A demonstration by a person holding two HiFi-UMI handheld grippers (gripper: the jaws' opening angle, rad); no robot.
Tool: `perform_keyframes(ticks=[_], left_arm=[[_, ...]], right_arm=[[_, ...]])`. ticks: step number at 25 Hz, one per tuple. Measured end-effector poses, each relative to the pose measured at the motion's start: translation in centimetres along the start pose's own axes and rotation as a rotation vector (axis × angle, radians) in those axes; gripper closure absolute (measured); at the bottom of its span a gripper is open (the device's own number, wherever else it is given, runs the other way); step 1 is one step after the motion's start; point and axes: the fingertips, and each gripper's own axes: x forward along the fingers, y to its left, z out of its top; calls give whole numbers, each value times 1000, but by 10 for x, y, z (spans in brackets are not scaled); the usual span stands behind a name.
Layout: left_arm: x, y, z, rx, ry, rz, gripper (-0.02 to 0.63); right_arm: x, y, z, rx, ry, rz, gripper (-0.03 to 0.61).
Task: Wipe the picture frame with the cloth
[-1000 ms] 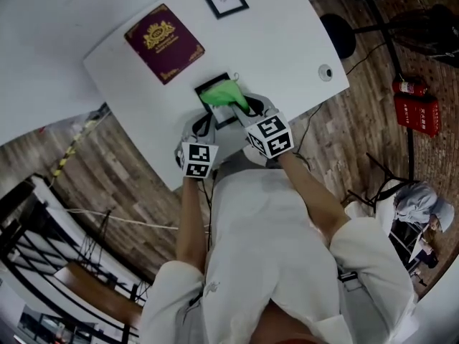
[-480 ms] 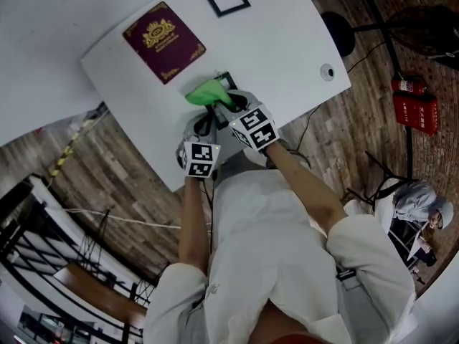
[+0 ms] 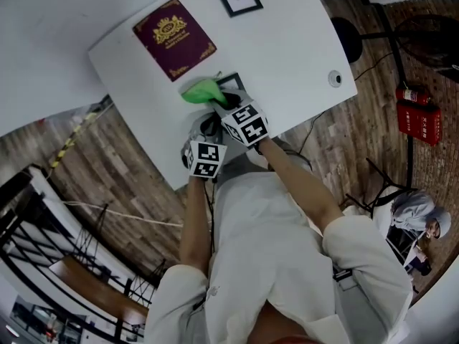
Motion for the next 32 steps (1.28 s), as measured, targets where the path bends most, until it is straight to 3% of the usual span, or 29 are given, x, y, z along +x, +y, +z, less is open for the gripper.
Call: perform_keyframes(ticks=[9, 17, 32], left_arm=[[0, 1, -1, -8, 4, 26, 592], [-1, -1, 3, -7, 5, 31, 592], [3, 1, 0, -39, -2, 31, 592]], right_arm=[[5, -2, -1, -44, 11, -8, 488], [-1, -13, -3, -48, 29, -67, 489], [-21, -60, -8, 12, 24, -157, 488]])
